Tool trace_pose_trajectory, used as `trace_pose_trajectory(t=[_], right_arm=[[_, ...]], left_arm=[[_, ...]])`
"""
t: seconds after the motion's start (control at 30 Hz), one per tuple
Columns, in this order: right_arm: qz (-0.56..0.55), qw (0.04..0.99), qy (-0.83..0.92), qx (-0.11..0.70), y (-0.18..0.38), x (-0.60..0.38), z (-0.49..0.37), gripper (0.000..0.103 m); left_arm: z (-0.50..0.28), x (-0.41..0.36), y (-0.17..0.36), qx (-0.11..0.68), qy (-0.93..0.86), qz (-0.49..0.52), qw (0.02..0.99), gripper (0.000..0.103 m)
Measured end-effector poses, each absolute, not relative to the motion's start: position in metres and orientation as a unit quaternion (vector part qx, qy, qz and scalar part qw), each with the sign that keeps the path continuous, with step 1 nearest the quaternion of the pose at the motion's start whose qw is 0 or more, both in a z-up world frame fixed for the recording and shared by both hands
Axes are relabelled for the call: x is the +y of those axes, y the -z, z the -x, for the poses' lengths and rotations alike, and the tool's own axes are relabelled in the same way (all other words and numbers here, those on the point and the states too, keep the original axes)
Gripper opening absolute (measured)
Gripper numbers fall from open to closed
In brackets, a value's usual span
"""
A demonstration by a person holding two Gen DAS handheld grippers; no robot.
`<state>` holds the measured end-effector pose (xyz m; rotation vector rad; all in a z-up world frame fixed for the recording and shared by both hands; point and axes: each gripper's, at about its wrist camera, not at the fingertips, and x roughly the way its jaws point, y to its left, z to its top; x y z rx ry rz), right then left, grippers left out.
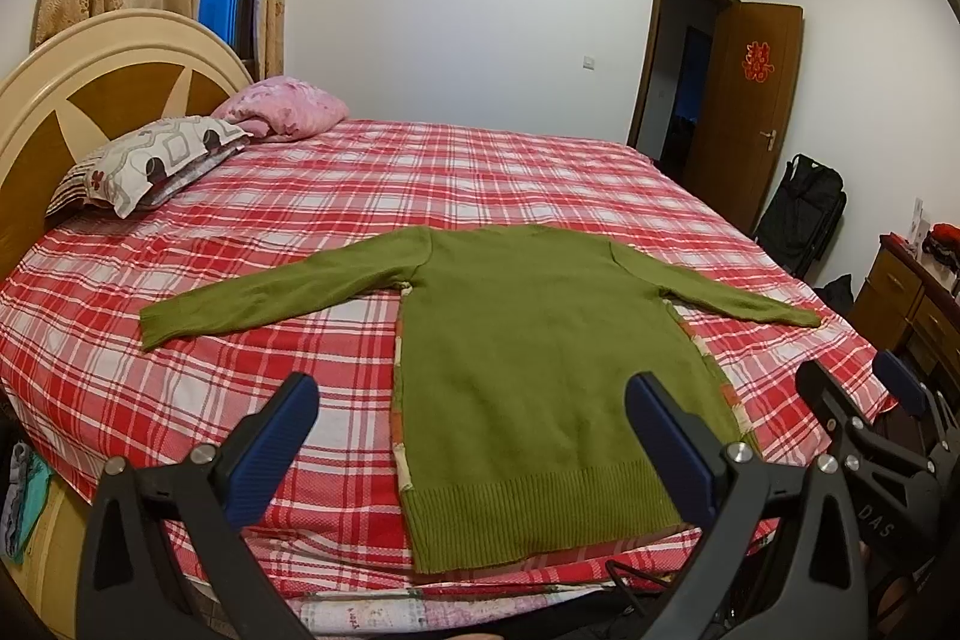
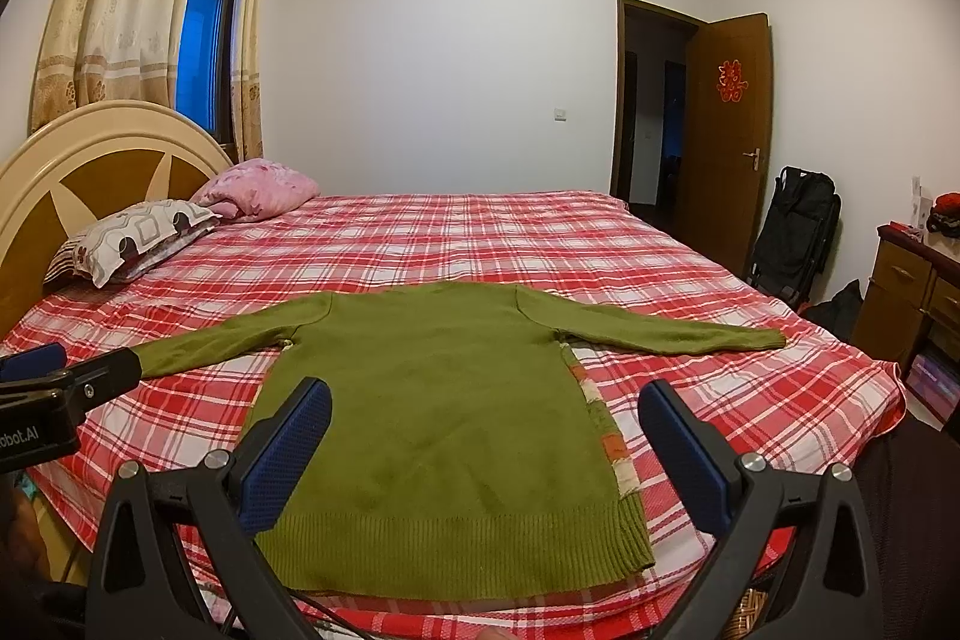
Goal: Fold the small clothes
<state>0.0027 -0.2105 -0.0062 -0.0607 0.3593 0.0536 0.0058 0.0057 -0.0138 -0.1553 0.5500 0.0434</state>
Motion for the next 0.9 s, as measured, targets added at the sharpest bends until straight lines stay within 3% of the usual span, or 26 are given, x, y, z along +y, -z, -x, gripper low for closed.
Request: trace_pose_trajectory(t=[0.47,0.9], right_arm=[[0.004,0.974,-0.056,0.220,0.024,-0.226,-0.031,0.102],[-0.071,0.945,0.039,0.318,0.086,-0.340,-0.166,0.102]], left_arm=[[-0.032,0.018,0.030,0.297,-0.027,0.081,0.951,0.103],[-0.148,0.084,0.087,0.350,-0.108,0.029,0.930,0.103]])
